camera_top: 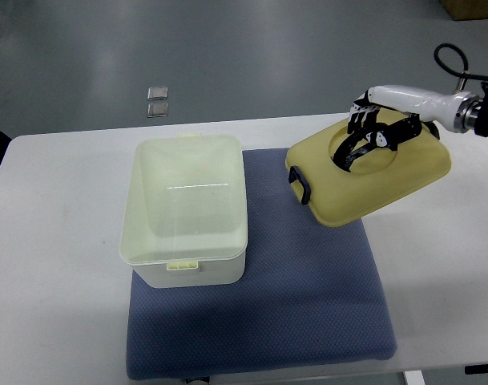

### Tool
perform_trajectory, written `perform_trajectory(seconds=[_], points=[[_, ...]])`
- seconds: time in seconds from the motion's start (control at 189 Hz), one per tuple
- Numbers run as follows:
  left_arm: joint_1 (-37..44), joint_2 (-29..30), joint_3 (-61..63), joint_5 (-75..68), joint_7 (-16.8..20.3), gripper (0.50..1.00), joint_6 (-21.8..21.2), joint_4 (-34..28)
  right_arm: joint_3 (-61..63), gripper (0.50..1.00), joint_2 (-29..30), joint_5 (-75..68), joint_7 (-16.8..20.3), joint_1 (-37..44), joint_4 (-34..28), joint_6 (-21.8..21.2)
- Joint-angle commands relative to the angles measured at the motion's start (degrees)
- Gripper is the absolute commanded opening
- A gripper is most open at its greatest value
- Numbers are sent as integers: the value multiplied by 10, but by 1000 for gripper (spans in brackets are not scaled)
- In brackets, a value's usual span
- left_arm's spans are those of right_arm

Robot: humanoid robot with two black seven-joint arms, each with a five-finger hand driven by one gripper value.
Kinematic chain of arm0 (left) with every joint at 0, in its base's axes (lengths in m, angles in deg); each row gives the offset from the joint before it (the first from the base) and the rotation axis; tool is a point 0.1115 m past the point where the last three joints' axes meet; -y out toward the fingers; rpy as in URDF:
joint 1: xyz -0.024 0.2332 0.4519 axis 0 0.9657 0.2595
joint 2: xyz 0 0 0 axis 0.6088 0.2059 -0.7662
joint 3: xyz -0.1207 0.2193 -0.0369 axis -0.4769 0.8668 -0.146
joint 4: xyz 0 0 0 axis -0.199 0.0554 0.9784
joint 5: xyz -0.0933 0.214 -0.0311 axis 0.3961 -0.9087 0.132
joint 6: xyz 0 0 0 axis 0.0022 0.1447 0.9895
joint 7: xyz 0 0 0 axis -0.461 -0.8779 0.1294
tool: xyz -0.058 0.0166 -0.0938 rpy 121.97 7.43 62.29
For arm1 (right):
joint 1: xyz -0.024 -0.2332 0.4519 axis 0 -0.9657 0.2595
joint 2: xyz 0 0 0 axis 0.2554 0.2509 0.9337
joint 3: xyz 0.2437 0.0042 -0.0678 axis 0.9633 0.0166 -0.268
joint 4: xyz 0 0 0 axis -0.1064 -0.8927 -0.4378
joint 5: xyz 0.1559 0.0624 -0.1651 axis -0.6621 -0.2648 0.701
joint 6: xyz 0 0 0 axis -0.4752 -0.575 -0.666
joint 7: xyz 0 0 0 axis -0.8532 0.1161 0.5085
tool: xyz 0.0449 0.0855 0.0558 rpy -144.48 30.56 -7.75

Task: Open white storage box with right hand
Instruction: 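Lower the held lid onto the mat beside the box and release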

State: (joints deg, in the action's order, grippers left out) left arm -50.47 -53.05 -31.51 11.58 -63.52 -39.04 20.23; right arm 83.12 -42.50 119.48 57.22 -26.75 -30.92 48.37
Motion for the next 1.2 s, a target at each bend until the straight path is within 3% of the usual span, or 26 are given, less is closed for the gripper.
perform_trajectory(seconds=[0.0, 0.312, 0.624, 0.63, 0.635, 0.64, 0.646, 0.651, 0.656, 0.661, 0.667, 0.672, 0.683, 0.968, 1.196], points=[[0, 0, -1, 0, 1, 1000, 0, 0, -16, 500, 45, 5, 2, -7, 0, 22], [0, 0, -2, 1, 1, 1000, 0, 0, -73, 500, 143, 11, 6, -14, 23, 72], [0, 0, -1, 0, 0, 1000, 0, 0, -72, 500, 161, 11, 6, -29, 47, 76], [0, 0, -1, 0, 0, 1000, 0, 0, -72, 579, 161, 11, 6, -29, 47, 76], [0, 0, -1, 0, 0, 1000, 0, 0, -72, 580, 161, 11, 6, -29, 47, 76], [0, 0, -1, 0, 0, 1000, 0, 0, -71, 675, 161, 11, 6, -29, 48, 76], [0, 0, -1, 0, 0, 1000, 0, 0, -71, 676, 161, 11, 6, -29, 48, 76], [0, 0, -1, 0, 0, 1000, 0, 0, -71, 777, 161, 10, 6, -29, 48, 76], [0, 0, -1, 0, 0, 1000, 0, 0, -71, 778, 161, 10, 6, -29, 48, 76], [0, 0, -1, 1, 0, 1000, 0, 0, -71, 849, 161, 10, 6, -29, 48, 76], [0, 0, -1, 1, 0, 1000, 0, 0, -71, 850, 161, 10, 6, -29, 48, 76], [0, 0, -1, 0, 0, 1000, 0, 0, -71, 917, 161, 10, 6, -29, 49, 76], [1, 0, -1, 1, 0, 1000, 0, 0, -71, 934, 161, 10, 6, -29, 49, 75], [0, 0, 0, 0, 0, 1000, 0, 0, -79, 934, 147, 9, 5, -24, 47, 39], [0, 0, -1, 1, 0, 1000, 0, -2, -76, 934, 87, 4, 5, -2, 19, -6]])
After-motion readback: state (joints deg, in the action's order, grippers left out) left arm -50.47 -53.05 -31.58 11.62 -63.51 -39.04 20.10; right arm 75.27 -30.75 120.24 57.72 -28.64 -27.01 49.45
